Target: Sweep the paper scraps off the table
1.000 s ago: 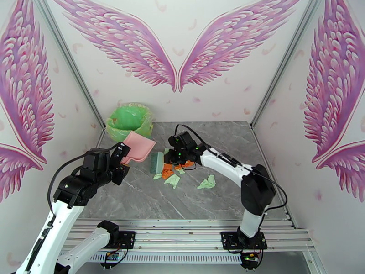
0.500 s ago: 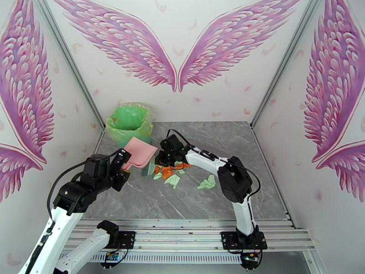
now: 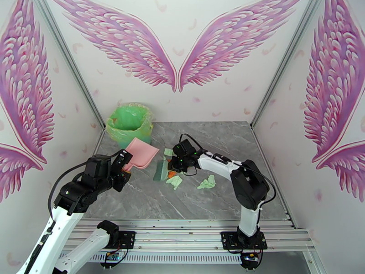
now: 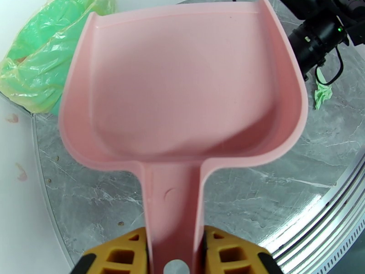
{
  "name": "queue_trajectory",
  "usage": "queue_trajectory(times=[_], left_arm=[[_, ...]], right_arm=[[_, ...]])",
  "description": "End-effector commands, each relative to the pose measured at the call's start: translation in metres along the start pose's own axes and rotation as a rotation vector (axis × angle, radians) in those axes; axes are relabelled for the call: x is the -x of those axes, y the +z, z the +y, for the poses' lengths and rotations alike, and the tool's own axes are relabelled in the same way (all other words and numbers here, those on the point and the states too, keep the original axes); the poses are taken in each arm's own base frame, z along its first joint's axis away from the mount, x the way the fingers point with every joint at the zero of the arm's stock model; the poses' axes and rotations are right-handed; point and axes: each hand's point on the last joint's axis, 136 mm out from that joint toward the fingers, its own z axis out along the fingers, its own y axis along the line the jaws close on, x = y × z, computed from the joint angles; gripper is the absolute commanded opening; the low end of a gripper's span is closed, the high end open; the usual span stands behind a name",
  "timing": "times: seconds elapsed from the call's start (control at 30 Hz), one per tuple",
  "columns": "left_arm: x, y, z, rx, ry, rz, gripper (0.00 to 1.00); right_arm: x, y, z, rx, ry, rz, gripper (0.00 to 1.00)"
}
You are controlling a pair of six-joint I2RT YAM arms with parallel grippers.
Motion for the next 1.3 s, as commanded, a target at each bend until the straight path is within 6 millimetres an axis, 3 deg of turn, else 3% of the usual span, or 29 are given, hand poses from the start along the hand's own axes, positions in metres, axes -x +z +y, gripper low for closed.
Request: queue_trajectory(times=[0.0, 0.17, 0.23, 0.4, 0.57, 0.7, 0.83, 0.93, 1.07, 1.27], left_arm=[[0.002, -0.001, -0.002, -0.012, -0.007, -0.013, 0.00], [0.002, -0.001, -0.003, -0.015, -0.007, -0.012, 0.00], [0.002, 0.000, -0.003, -0.014, -0.009, -0.008, 0.00], [0.002, 0.003, -0.004, -0.017, -0.010, -0.005, 0.00], [0.003, 0.006, -0.006, -0.029, -0.023, -0.010, 0.00], [0.002, 0.008, -0.008, -0.042, -0.031, -0.009, 0.00], [0.001, 0.008, -0.009, -0.049, -0.044, -0.005, 0.00], [-0.001, 0.008, -0.011, -0.053, -0.050, -0.006, 0.00], [-0.002, 0.010, -0.012, -0.059, -0.053, -0.005, 0.00], [-0.003, 0.014, -0.013, -0.067, -0.052, -0.005, 0.00]], right_arm=[[-0.015, -0.025, -0.032, -0.108, -0.021, -0.003, 0.00], [-0.026, -0.065, -0.055, -0.122, -0.009, -0.030, 0.00], [-0.027, -0.082, -0.052, -0.098, -0.014, -0.049, 0.00], [-0.014, -0.126, -0.014, -0.016, -0.054, -0.138, 0.00], [0.026, -0.146, 0.027, 0.078, -0.025, -0.255, 0.00], [0.074, -0.133, 0.044, 0.113, 0.048, -0.337, 0.00], [0.124, -0.098, 0.048, 0.136, 0.144, -0.371, 0.00], [0.150, -0.064, 0.045, 0.136, 0.201, -0.372, 0.00], [0.167, -0.031, 0.040, 0.136, 0.253, -0.360, 0.00], [0.157, -0.001, 0.016, 0.088, 0.282, -0.309, 0.00]])
